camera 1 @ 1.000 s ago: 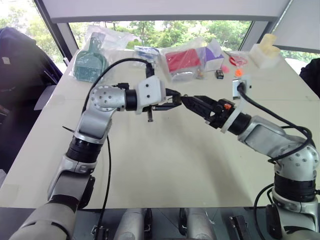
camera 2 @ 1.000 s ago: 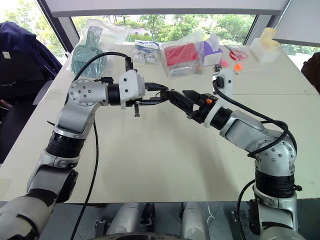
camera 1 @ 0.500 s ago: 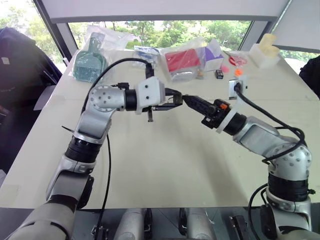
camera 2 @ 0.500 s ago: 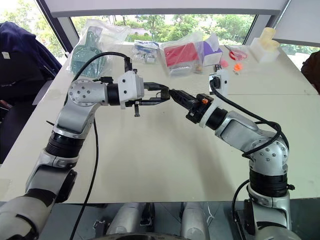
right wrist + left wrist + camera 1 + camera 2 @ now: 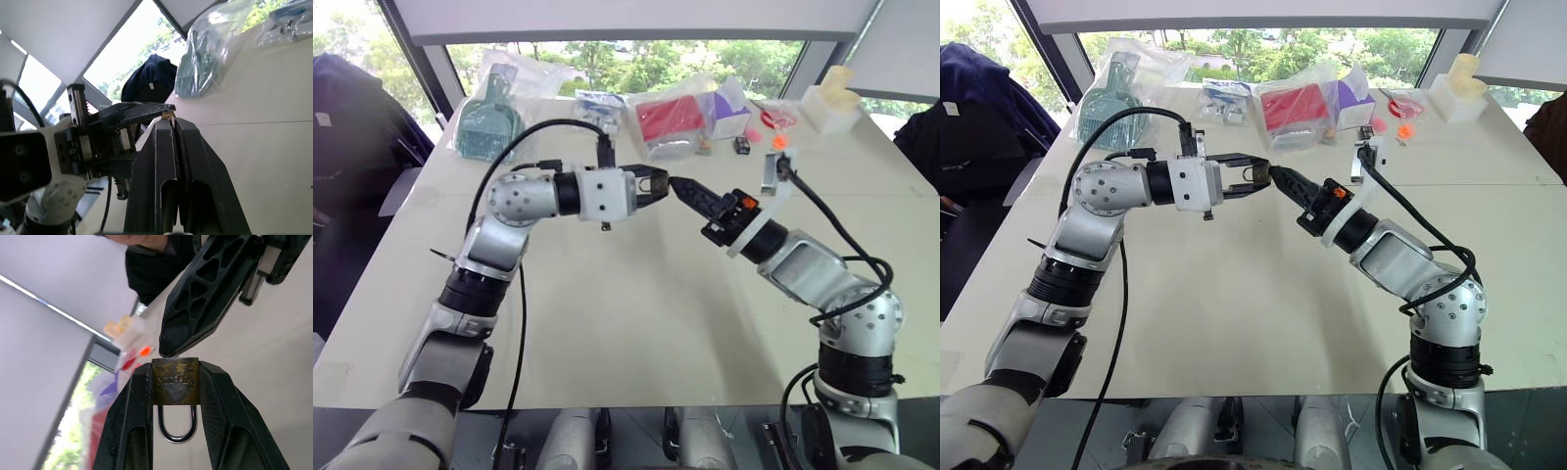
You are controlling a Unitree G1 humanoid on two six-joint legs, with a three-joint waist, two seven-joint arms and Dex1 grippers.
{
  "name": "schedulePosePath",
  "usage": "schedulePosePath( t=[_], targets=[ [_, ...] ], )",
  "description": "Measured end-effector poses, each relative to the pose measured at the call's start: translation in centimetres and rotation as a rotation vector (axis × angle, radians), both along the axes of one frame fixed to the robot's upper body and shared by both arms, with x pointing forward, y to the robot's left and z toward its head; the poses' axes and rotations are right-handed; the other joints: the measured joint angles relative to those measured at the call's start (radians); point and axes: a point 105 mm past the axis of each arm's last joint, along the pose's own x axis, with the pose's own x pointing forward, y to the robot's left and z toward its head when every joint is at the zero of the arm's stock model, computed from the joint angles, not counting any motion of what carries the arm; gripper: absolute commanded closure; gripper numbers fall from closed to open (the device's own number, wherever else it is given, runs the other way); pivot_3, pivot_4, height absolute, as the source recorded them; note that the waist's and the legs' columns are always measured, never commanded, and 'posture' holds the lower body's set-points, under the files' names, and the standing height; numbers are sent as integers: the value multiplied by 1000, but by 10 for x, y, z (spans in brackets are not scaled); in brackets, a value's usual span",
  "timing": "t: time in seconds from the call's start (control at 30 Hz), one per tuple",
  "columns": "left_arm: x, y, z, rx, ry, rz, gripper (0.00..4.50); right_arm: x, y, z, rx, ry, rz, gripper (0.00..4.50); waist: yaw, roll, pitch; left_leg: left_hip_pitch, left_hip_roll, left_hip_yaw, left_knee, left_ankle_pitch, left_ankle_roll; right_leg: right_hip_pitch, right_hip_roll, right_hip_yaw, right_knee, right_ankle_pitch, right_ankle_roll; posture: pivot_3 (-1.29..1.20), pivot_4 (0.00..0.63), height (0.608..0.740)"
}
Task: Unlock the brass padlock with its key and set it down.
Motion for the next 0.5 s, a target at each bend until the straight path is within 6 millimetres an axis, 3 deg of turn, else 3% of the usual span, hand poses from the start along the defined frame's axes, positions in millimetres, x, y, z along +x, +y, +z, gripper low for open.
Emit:
schedulePosePath(
  t=[0.5],
  targets=[
    [7,6,-2,28,-338,38,3816,6,10,-1,220,188,-29,4462,-1,0,0,0,0,1,-1,0,0,0,0,0,0,0,0,0,150,735]
  ],
)
